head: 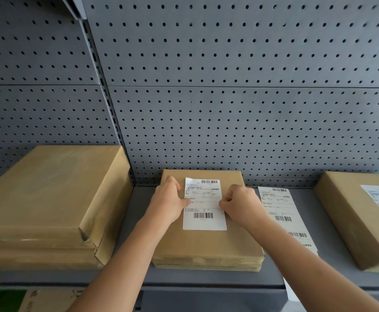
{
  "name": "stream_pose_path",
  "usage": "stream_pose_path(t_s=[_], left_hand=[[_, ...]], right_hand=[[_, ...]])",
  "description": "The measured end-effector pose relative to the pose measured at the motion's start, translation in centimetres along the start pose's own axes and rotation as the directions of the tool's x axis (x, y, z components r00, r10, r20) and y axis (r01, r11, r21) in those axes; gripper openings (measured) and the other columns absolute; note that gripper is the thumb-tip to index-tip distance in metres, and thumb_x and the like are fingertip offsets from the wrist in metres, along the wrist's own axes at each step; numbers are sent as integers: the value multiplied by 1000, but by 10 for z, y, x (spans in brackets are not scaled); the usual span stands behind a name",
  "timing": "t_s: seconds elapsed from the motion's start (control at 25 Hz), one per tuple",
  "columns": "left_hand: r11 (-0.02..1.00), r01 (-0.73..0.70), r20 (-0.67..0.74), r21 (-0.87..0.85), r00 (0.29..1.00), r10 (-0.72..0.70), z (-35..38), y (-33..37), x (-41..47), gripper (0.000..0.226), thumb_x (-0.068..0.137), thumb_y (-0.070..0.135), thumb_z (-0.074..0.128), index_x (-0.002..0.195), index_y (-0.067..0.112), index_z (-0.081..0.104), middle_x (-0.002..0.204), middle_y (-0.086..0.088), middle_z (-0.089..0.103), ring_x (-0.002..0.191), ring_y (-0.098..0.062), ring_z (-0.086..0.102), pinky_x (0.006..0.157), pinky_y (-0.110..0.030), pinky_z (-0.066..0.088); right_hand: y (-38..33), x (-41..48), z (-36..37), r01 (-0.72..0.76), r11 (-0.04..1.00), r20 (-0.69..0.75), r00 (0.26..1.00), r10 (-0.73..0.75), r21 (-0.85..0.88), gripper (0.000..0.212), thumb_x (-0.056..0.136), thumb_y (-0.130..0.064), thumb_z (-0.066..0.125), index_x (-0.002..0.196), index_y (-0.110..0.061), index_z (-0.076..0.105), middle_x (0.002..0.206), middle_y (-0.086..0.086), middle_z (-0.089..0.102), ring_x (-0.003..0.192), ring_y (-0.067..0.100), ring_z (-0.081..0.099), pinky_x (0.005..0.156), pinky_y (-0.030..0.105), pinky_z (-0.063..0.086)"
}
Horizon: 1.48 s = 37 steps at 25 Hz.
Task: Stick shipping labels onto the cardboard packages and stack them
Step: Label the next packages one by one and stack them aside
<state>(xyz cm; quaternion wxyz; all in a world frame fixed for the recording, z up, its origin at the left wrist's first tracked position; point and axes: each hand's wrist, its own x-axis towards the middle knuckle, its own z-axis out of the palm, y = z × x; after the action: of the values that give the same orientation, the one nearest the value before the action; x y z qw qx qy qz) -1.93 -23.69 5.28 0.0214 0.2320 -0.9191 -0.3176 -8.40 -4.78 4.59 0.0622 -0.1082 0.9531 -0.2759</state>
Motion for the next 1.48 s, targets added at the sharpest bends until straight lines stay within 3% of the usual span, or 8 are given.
stream_pose_path(t_s=[0.12,0.28,0.4,0.52,0.72,1.0,1.28,1.48], left_hand=[[963,-217,-86,161,969,233,-1,-1,-8,41,94,35,71,130,23,54,130,4,59,115,-16,57,87,-30,51],[834,-474,-2,283,869,495,4,4,-7,55,110,35,40,160,17,30,168,3,28,156,-13,20,124,-27,12],[783,-503,185,366,864,469,14,4,0,57,112,37,23,164,15,15,173,1,9,159,-11,3,127,-29,-2],[778,-483,243,402,875,418,19,-1,4,59,112,40,17,165,16,8,173,1,3,159,-10,1,129,-30,0],[810,-434,220,394,900,376,17,-9,4,61,110,45,15,164,21,3,172,7,-2,158,-5,-3,129,-35,2],[851,-359,161,383,933,321,7,-22,6,62,109,47,14,164,21,2,173,6,-1,158,-7,-4,129,-33,0],[767,-526,237,368,850,470,16,-12,-38,58,111,38,16,164,19,4,172,5,-2,157,-4,-5,129,-31,-1],[763,-504,255,405,864,435,17,-15,-39,58,111,39,15,164,20,1,172,6,-5,157,-3,-7,129,-33,1]], right_hand=[[1,-4,3,80,995,-97,992,-86,-58,10,84,-15,53,81,-6,56,81,9,64,65,29,57,54,34,46],[-4,-3,17,379,905,-206,886,-416,-194,22,91,-17,54,108,-10,66,108,4,64,96,29,62,73,38,52],[-9,2,27,447,858,-46,880,-472,-254,44,98,-25,41,137,-10,54,143,6,53,139,28,43,108,44,41],[-11,3,34,464,828,93,883,-460,-315,73,91,-41,5,154,-18,33,161,0,34,151,20,22,123,39,18],[-6,1,32,366,872,112,931,-348,-326,65,100,-46,11,160,-19,16,168,-4,9,154,10,4,125,37,-1],[8,-4,15,243,913,101,970,-221,-328,63,105,-46,18,160,-19,8,169,-5,3,154,8,-3,125,37,-6],[-9,-41,26,450,844,166,893,-418,-293,79,90,-52,-5,160,-22,14,168,-7,10,154,7,1,123,33,-6],[-6,-45,28,418,852,156,908,-389,-315,94,82,-66,-16,160,-22,14,168,-7,7,154,6,2,125,37,-2]])
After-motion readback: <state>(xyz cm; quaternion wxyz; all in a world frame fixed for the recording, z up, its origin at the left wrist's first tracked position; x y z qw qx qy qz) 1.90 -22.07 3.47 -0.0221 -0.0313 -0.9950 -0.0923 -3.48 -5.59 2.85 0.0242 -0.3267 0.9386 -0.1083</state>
